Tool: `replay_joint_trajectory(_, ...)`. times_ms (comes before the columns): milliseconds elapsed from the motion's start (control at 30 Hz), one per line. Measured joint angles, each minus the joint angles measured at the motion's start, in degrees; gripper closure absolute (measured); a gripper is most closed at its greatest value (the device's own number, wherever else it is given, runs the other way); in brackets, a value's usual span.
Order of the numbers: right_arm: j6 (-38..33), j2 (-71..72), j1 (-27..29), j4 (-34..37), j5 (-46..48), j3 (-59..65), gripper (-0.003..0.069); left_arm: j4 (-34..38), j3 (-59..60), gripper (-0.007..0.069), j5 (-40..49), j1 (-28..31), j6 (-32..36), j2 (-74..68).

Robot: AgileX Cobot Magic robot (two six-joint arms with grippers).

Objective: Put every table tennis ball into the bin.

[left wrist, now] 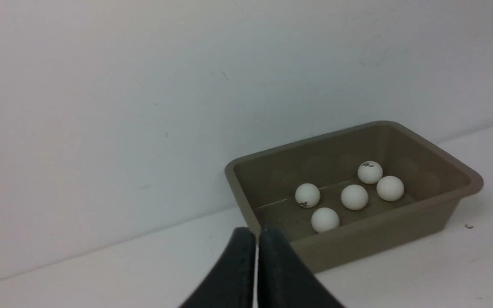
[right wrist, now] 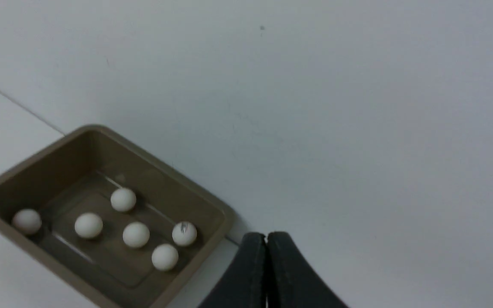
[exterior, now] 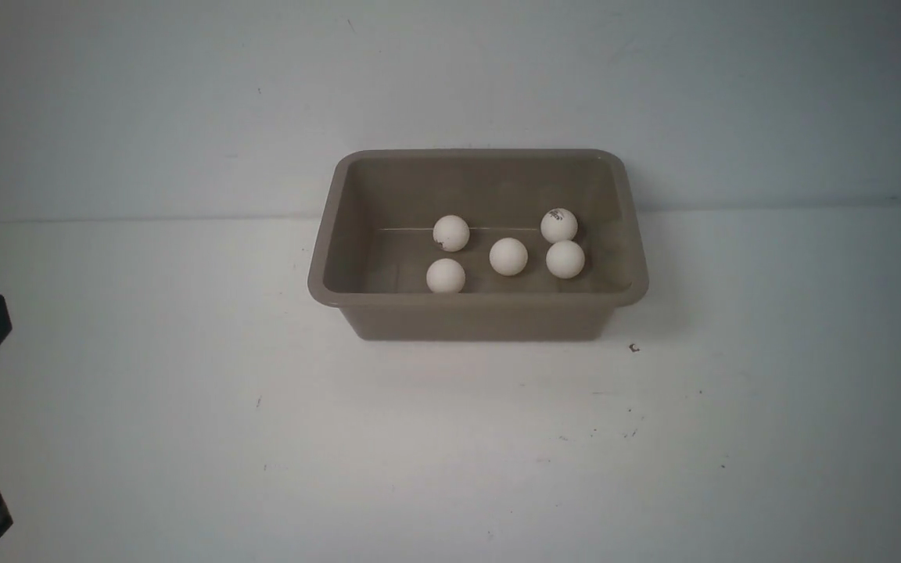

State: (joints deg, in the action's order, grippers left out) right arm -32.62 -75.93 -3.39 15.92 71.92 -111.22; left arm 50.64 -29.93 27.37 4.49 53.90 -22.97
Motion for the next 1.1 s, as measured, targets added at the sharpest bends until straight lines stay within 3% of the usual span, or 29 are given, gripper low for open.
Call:
replay_joint_trajectory(233,2.7,22.7,0.2,-5.3,-11.4,29.5,0.0669,-0.1,0.0,0.0629,1.1,0.0,0.0,5.7)
replay_joint_trajectory(567,6.5,45.4,0.2,-4.6,-28.3,66.9,0.0669,-3.4,0.0,0.0629,8.9,0.0,-2.2,12.8)
replay_joint_trajectory(700,7.0,48.2,0.2,-4.6,-32.4,73.1,0.0669,-5.6,0.1,0.0629,10.9,0.0,-4.4,15.3)
replay_joint_trajectory(1100,11.3,56.1,0.2,-3.9,-48.1,90.1,0.0669,-14.6,8.4,0.0629,10.0,0.0,-20.1,23.9)
